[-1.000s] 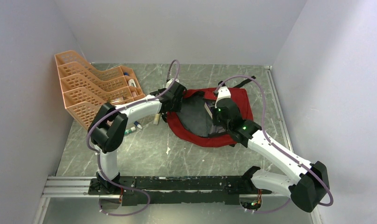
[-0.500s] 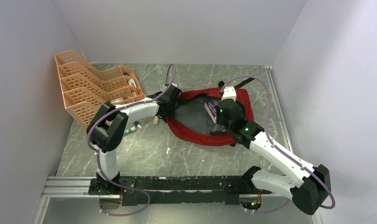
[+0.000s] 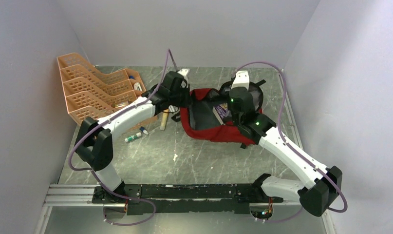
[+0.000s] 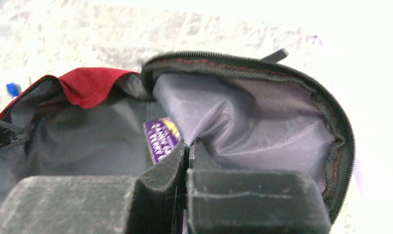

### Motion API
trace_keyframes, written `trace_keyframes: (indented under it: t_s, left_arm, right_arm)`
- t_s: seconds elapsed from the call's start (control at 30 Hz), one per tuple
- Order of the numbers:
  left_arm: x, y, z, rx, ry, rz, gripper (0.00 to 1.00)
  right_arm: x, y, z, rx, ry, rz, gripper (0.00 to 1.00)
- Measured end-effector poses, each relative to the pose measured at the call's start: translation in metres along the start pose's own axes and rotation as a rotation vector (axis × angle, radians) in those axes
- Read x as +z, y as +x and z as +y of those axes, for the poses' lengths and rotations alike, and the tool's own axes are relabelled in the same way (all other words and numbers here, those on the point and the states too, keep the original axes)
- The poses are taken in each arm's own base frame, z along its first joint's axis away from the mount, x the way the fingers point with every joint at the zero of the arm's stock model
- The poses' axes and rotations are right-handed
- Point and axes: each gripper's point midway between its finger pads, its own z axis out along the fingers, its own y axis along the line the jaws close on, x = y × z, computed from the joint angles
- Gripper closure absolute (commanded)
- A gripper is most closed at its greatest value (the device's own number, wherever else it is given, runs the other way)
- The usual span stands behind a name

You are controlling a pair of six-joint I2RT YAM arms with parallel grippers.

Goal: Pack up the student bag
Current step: Adjust the student bag at the center of the board.

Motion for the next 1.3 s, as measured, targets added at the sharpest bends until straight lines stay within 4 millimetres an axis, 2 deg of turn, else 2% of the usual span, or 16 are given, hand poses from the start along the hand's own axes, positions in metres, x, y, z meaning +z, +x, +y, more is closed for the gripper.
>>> trace_keyframes:
  t_s: [0.13,0.27,0.4,0.63,0.8,0.93,1.03,1.13,1.2,1.27,1.3]
  left_arm:
    - [-0.021,-0.055,-0.037,0.007,0.098,-0.098,0.95]
    - [-0.05,-0.107,-0.068,0.014,0.176,-0.205,0.95]
    - [-0.076,-0.142,-0.09,0.01,0.238,-0.27,0.95]
    - [-0.109,-0.176,-0.118,0.01,0.31,-0.336,0.95]
    - [-0.119,-0.184,-0.125,0.014,0.331,-0.347,0.95]
    - [-0.112,-0.173,-0.127,0.015,0.345,-0.313,0.95]
    - [-0.092,-0.142,-0.124,0.02,0.341,-0.253,0.95]
    - [-0.065,-0.08,-0.121,0.033,0.331,-0.142,0.95]
    - [-0.05,-0.039,-0.118,0.039,0.322,-0.066,0.95]
    - [-0.036,0.012,-0.113,0.049,0.311,0.023,0.95]
    - [-0.031,0.032,-0.109,0.052,0.303,0.06,0.95]
  right_arm:
    - [0.004,-0.036,-0.012,-0.042,0.064,-0.065,1.0]
    - [0.009,-0.063,-0.021,-0.079,0.103,-0.108,1.0]
    - [0.014,-0.094,-0.027,-0.088,0.128,-0.165,1.0]
    - [0.03,-0.149,-0.036,-0.107,0.147,-0.266,1.0]
    - [0.056,-0.184,-0.04,-0.131,0.156,-0.327,1.0]
    - [0.081,-0.187,-0.042,-0.154,0.134,-0.333,1.0]
    - [0.095,-0.171,-0.038,-0.165,0.1,-0.305,1.0]
    - [0.108,-0.13,-0.025,-0.178,0.045,-0.231,1.0]
    - [0.117,-0.094,-0.016,-0.183,0.007,-0.163,1.0]
    - [0.122,-0.051,-0.007,-0.179,-0.028,-0.076,0.96]
    - [0.123,-0.036,-0.004,-0.171,-0.044,-0.045,0.93]
